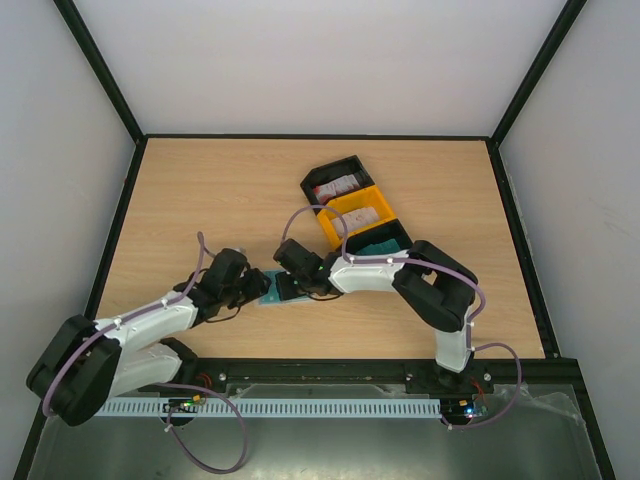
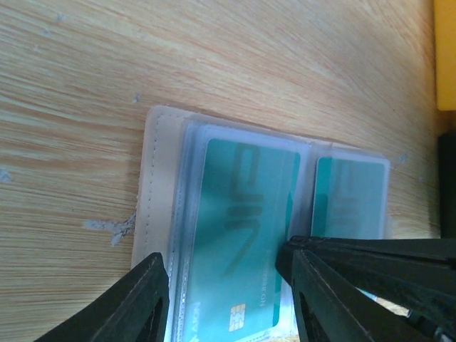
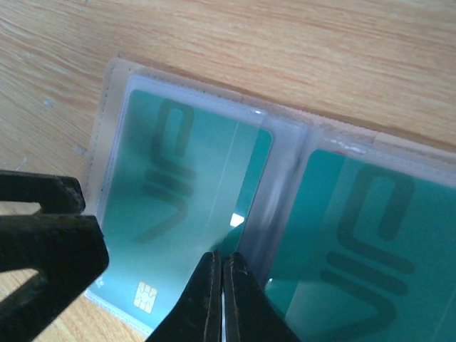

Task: Put the credit cards into the card holder
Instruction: Insert the credit card into the card holder.

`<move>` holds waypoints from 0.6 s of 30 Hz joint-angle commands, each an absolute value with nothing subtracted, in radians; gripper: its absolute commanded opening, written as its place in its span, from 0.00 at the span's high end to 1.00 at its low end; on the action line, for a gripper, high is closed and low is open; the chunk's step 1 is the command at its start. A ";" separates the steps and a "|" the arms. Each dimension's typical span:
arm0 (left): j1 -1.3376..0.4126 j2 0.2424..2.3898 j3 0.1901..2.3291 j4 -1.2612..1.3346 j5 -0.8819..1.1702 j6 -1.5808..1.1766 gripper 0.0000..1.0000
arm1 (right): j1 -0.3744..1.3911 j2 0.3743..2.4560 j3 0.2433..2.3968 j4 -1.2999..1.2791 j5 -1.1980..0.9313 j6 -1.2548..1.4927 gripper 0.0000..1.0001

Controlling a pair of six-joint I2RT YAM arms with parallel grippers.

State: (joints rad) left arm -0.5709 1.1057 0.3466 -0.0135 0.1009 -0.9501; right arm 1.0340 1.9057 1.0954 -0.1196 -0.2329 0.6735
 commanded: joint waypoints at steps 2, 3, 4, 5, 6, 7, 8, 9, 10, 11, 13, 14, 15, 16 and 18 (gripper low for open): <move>-0.560 1.142 0.347 -0.002 0.133 -0.926 0.51 | 1.036 1.967 1.092 -0.224 -0.145 0.656 0.98; -0.561 1.142 0.345 0.003 0.139 -0.926 0.52 | 1.037 1.968 1.088 -0.221 -0.146 0.655 0.98; -0.561 1.141 0.340 0.011 0.143 -0.927 0.53 | 1.037 1.967 1.084 -0.220 -0.145 0.655 0.98; -0.561 1.139 0.335 0.020 0.145 -0.929 0.55 | 1.037 1.969 1.081 -0.217 -0.140 0.655 0.98; -0.561 1.138 0.331 0.025 0.146 -0.930 0.55 | 1.037 1.970 1.078 -0.216 -0.140 0.656 0.98; -0.561 1.140 0.329 0.028 0.148 -0.931 0.56 | 1.037 1.970 1.075 -0.215 -0.142 0.657 0.98; -0.561 1.143 0.329 0.031 0.155 -0.931 0.57 | 1.037 1.968 1.073 -0.212 -0.144 0.659 0.98; -0.561 1.146 0.329 0.037 0.163 -0.930 0.57 | 1.037 1.967 1.072 -0.211 -0.145 0.659 0.98; -0.560 1.149 0.328 0.042 0.170 -0.930 0.57 | 1.036 1.966 1.072 -0.208 -0.146 0.658 0.98; -0.561 1.157 0.327 0.044 0.173 -0.930 0.57 | 1.037 1.964 1.072 -0.206 -0.146 0.656 0.98; -0.561 1.171 0.329 0.044 0.172 -0.928 0.57 | 1.036 1.961 1.073 -0.201 -0.152 0.655 0.98; -0.560 1.179 0.331 0.043 0.172 -0.928 0.57 | 1.037 1.959 1.070 -0.198 -0.158 0.653 0.98; -0.561 1.185 0.331 0.043 0.172 -0.929 0.56 | 1.036 1.957 1.067 -0.193 -0.163 0.653 0.98; -0.561 1.189 0.331 0.043 0.171 -0.931 0.55 | 1.036 1.955 1.065 -0.192 -0.165 0.651 0.98; -0.561 1.190 0.329 0.045 0.176 -0.932 0.54 | 1.035 1.955 1.063 -0.190 -0.167 0.650 0.98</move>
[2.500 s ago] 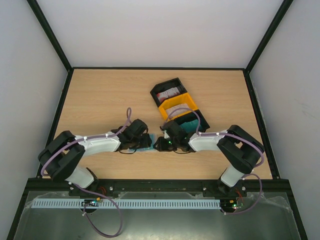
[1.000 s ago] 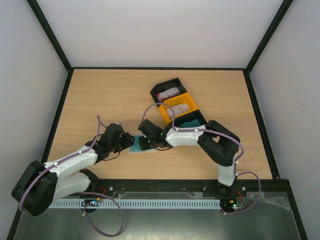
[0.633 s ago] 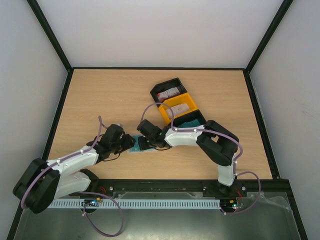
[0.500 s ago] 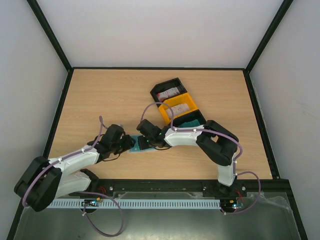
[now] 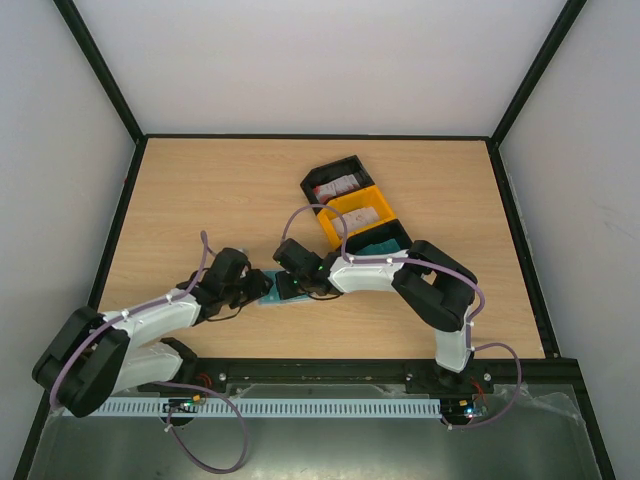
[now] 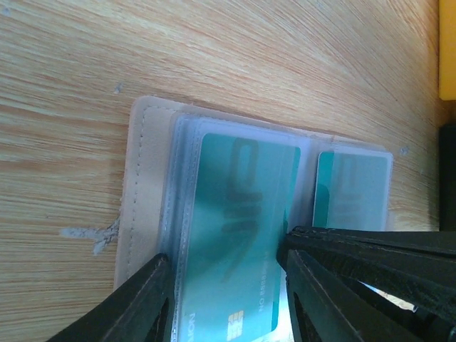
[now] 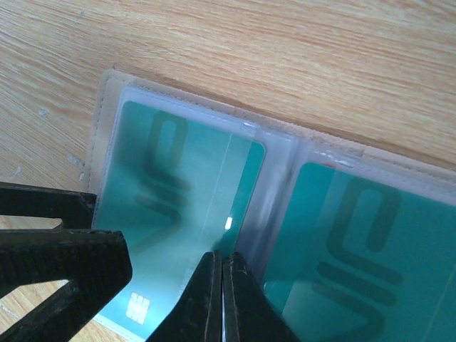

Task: Put the credit cards into the card holder
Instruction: Insert the credit card into the card holder.

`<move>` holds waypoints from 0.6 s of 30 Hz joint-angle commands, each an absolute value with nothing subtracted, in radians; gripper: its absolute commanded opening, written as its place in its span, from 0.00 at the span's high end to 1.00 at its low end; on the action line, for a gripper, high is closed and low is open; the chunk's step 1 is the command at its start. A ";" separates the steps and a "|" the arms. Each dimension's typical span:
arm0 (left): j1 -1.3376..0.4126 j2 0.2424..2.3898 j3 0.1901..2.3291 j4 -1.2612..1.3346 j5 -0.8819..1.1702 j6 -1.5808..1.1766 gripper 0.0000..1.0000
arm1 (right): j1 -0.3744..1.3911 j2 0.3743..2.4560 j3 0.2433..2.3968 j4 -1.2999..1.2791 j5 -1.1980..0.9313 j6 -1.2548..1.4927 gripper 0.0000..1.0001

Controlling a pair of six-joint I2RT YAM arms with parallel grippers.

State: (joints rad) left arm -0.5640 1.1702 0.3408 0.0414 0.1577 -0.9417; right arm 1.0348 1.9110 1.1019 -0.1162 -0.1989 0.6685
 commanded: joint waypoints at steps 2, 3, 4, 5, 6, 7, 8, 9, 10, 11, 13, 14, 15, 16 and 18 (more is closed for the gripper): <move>-0.560 1.184 0.325 0.072 0.217 -0.933 0.54 | 1.035 1.956 1.060 -0.187 -0.176 0.649 0.98; -0.559 1.181 0.322 0.091 0.241 -0.935 0.55 | 1.035 1.955 1.061 -0.184 -0.179 0.649 0.98; -0.559 1.177 0.320 0.105 0.258 -0.938 0.56 | 1.035 1.955 1.060 -0.183 -0.182 0.648 0.98; -0.560 1.169 0.320 0.111 0.268 -0.939 0.56 | 1.034 1.953 1.059 -0.180 -0.184 0.648 0.98; -0.560 1.161 0.320 0.112 0.273 -0.940 0.57 | 1.033 1.950 1.057 -0.177 -0.185 0.648 0.98; -0.559 1.153 0.321 0.113 0.278 -0.939 0.57 | 1.033 1.946 1.055 -0.171 -0.188 0.650 0.98; -0.559 1.143 0.320 0.113 0.282 -0.938 0.58 | 1.033 1.942 1.051 -0.166 -0.190 0.649 0.98; -0.559 1.136 0.320 0.114 0.288 -0.936 0.58 | 1.033 1.937 1.048 -0.162 -0.191 0.650 0.98; -0.560 1.129 0.322 0.114 0.295 -0.935 0.58 | 1.031 1.935 1.045 -0.158 -0.190 0.652 0.98; -0.560 1.122 0.323 0.113 0.302 -0.934 0.58 | 1.029 1.932 1.041 -0.153 -0.191 0.655 0.98; -0.559 1.111 0.322 0.111 0.311 -0.937 0.59 | 1.025 1.924 1.032 -0.144 -0.194 0.660 0.98; -0.559 1.106 0.323 0.110 0.315 -0.937 0.59 | 1.023 1.921 1.029 -0.140 -0.196 0.661 0.98; -0.560 1.102 0.322 0.108 0.317 -0.937 0.59 | 1.021 1.919 1.027 -0.137 -0.198 0.664 0.98; -0.560 1.099 0.322 0.106 0.316 -0.936 0.59 | 1.021 1.917 1.026 -0.133 -0.199 0.666 0.98; -0.558 1.098 0.322 0.103 0.317 -0.929 0.59 | 1.018 1.911 1.021 -0.125 -0.203 0.671 0.98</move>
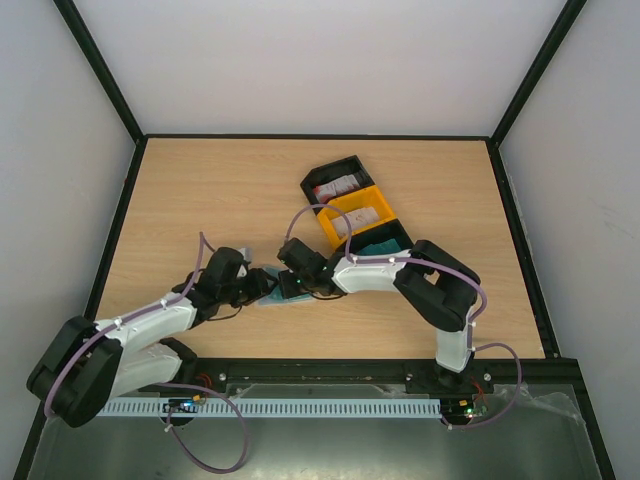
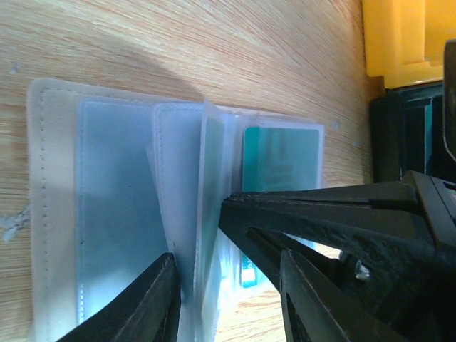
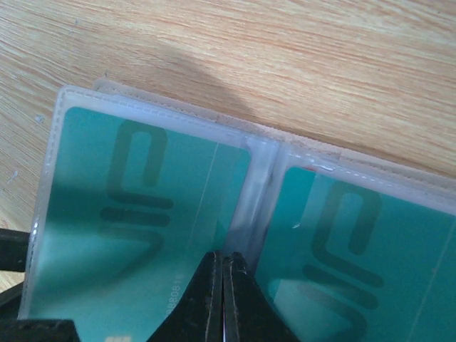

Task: Put the credit cards into the card holder
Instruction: Insert the credit card into the card holder.

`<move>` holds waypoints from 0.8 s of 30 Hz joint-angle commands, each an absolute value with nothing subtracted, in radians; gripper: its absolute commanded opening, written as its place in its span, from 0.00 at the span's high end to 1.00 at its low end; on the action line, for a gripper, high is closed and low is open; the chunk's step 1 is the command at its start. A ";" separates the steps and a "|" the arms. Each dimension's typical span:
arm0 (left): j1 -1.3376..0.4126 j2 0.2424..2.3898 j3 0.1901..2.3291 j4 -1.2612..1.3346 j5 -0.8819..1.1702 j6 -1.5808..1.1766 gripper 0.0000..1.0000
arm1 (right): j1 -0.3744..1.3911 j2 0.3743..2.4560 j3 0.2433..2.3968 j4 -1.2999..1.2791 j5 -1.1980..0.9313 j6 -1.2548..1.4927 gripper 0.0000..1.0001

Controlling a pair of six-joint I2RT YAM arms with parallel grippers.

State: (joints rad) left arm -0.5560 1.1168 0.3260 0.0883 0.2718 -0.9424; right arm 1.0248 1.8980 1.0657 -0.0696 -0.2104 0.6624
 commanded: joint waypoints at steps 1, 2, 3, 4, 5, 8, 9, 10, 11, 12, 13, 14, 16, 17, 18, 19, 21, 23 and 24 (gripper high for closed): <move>-0.560 1.100 0.321 0.103 0.318 -0.927 0.60 | 1.016 1.908 1.018 -0.122 -0.205 0.674 0.98; -0.560 1.105 0.321 0.103 0.321 -0.923 0.60 | 1.016 1.902 1.014 -0.118 -0.205 0.675 0.98; -0.560 1.110 0.321 0.105 0.325 -0.920 0.60 | 1.014 1.894 1.008 -0.112 -0.205 0.679 0.98; -0.559 1.115 0.320 0.109 0.330 -0.918 0.60 | 1.012 1.884 1.001 -0.103 -0.205 0.683 0.98; -0.560 1.121 0.321 0.111 0.334 -0.915 0.61 | 1.010 1.871 0.993 -0.092 -0.204 0.684 0.98; -0.559 1.124 0.319 0.128 0.344 -0.912 0.61 | 1.007 1.829 0.970 -0.065 -0.198 0.688 0.97; -0.560 1.126 0.319 0.131 0.345 -0.910 0.60 | 1.007 1.817 0.963 -0.056 -0.194 0.691 0.97; -0.560 1.128 0.321 0.135 0.348 -0.908 0.60 | 1.006 1.805 0.957 -0.047 -0.192 0.692 0.96; -0.560 1.131 0.322 0.141 0.350 -0.904 0.60 | 1.006 1.793 0.950 -0.039 -0.190 0.695 0.95; -0.559 1.135 0.323 0.144 0.352 -0.901 0.60 | 1.006 1.784 0.945 -0.033 -0.186 0.697 0.95; -0.559 1.143 0.324 0.149 0.354 -0.899 0.60 | 1.004 1.774 0.941 -0.029 -0.182 0.699 0.94; -0.559 1.147 0.324 0.153 0.356 -0.898 0.60 | 1.004 1.769 0.938 -0.026 -0.179 0.700 0.94; -0.559 1.162 0.322 0.170 0.364 -0.896 0.60 | 1.004 1.762 0.929 -0.015 -0.178 0.703 0.93; -0.560 1.168 0.321 0.180 0.372 -0.897 0.60 | 1.002 1.763 0.927 -0.012 -0.181 0.703 0.93; -0.559 1.174 0.321 0.190 0.380 -0.897 0.60 | 1.002 1.768 0.927 -0.010 -0.186 0.703 0.93; -0.559 1.179 0.321 0.200 0.388 -0.897 0.61 | 1.001 1.772 0.927 -0.009 -0.190 0.702 0.93; -0.559 1.187 0.325 0.212 0.399 -0.897 0.61 | 1.001 1.777 0.927 -0.006 -0.197 0.704 0.93; -0.559 1.190 0.326 0.219 0.408 -0.896 0.62 | 0.999 1.780 0.927 -0.004 -0.201 0.703 0.93; -0.560 1.193 0.326 0.221 0.411 -0.894 0.62 | 0.997 1.778 0.928 -0.004 -0.202 0.702 0.93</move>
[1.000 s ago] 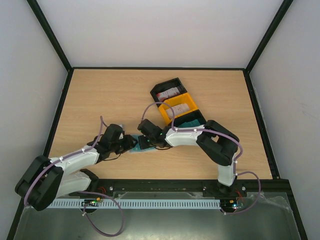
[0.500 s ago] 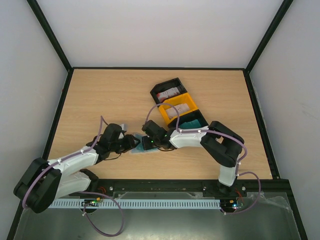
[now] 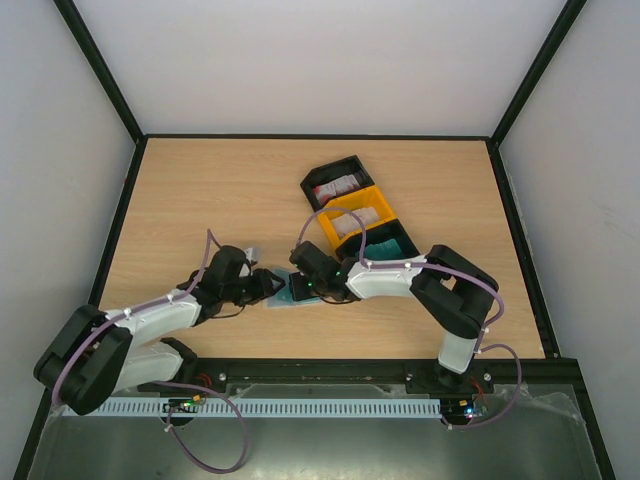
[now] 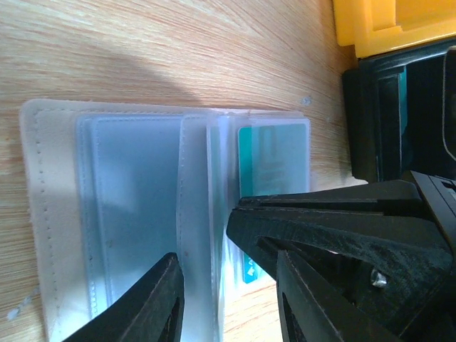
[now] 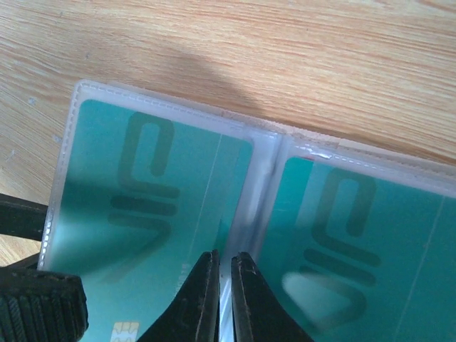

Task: Put the credit cards into the card holder
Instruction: Insert the credit card into the card holder.

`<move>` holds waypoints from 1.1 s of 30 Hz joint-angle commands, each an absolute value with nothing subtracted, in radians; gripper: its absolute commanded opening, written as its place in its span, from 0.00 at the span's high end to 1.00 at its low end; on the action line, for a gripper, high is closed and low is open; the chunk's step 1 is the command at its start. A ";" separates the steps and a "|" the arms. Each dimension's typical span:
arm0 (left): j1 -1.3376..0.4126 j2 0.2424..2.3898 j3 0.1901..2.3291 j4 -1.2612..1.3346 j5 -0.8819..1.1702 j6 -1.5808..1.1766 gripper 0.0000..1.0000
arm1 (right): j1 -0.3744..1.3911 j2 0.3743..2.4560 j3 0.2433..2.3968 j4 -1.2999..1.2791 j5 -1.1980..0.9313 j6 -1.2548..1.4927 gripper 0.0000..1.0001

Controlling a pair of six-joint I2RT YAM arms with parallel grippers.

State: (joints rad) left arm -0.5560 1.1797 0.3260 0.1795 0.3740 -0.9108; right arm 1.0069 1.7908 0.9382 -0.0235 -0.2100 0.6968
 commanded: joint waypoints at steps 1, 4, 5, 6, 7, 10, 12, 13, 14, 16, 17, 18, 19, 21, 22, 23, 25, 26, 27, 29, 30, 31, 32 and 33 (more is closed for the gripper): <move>-0.559 1.192 0.327 0.223 0.414 -0.892 0.62 | 0.997 1.778 0.927 -0.005 -0.202 0.701 0.93; -0.559 1.196 0.324 0.238 0.433 -0.888 0.62 | 0.994 1.776 0.926 -0.004 -0.203 0.699 0.93; -0.560 1.198 0.324 0.246 0.440 -0.888 0.62 | 0.995 1.774 0.926 -0.003 -0.201 0.700 0.93; -0.560 1.202 0.323 0.259 0.451 -0.891 0.64 | 0.994 1.770 0.923 -0.001 -0.196 0.702 0.93; -0.561 1.206 0.322 0.272 0.461 -0.894 0.64 | 0.993 1.762 0.914 0.007 -0.187 0.705 0.94; -0.563 1.224 0.323 0.300 0.478 -0.902 0.65 | 0.993 1.713 0.881 0.032 -0.138 0.718 0.93; -0.562 1.237 0.327 0.308 0.480 -0.902 0.65 | 0.993 1.681 0.862 0.040 -0.091 0.724 0.93; -0.562 1.244 0.329 0.312 0.479 -0.902 0.65 | 0.993 1.666 0.854 0.043 -0.069 0.727 0.92; -0.563 1.251 0.333 0.316 0.481 -0.901 0.65 | 0.993 1.648 0.845 0.043 -0.035 0.732 0.92; -0.566 1.265 0.337 0.324 0.487 -0.900 0.65 | 0.993 1.618 0.826 0.040 0.021 0.738 0.90; -0.568 1.275 0.339 0.328 0.488 -0.900 0.65 | 0.993 1.604 0.817 0.035 0.054 0.743 0.89; -0.570 1.280 0.343 0.332 0.488 -0.900 0.65 | 0.994 1.591 0.812 0.027 0.085 0.748 0.88; -0.573 1.288 0.345 0.334 0.489 -0.900 0.65 | 0.993 1.577 0.804 0.017 0.114 0.754 0.88; -0.574 1.297 0.346 0.355 0.494 -0.907 0.65 | 0.993 1.551 0.793 0.008 0.146 0.752 0.86; -0.575 1.300 0.345 0.363 0.497 -0.911 0.65 | 0.993 1.541 0.791 0.004 0.156 0.752 0.85; -0.576 1.305 0.346 0.373 0.501 -0.914 0.65 | 0.993 1.534 0.789 -0.001 0.161 0.752 0.85; -0.580 1.315 0.349 0.393 0.510 -0.917 0.65 | 0.993 1.525 0.787 -0.006 0.165 0.752 0.84; -0.583 1.323 0.354 0.395 0.512 -0.917 0.64 | 0.993 1.521 0.787 -0.008 0.160 0.748 0.83; -0.586 1.330 0.359 0.397 0.513 -0.917 0.64 | 0.993 1.521 0.789 -0.009 0.150 0.743 0.82; -0.594 1.341 0.364 0.403 0.517 -0.917 0.63 | 0.993 1.519 0.795 -0.009 0.116 0.729 0.80; -0.600 1.344 0.368 0.405 0.517 -0.917 0.62 | 0.992 1.517 0.797 -0.008 0.094 0.727 0.78; -0.603 1.345 0.368 0.408 0.517 -0.917 0.62 | 0.992 1.514 0.798 -0.005 0.076 0.724 0.77; -0.607 1.347 0.370 0.411 0.517 -0.917 0.61 | 0.991 1.509 0.798 -0.001 0.052 0.723 0.74; -0.610 1.348 0.371 0.414 0.517 -0.918 0.60 | 0.991 1.503 0.798 0.003 0.036 0.723 0.72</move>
State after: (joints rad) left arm -0.5953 1.3365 0.3458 0.3756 0.4984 -0.9173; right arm 0.9955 1.5383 0.7971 0.0059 0.0765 0.7380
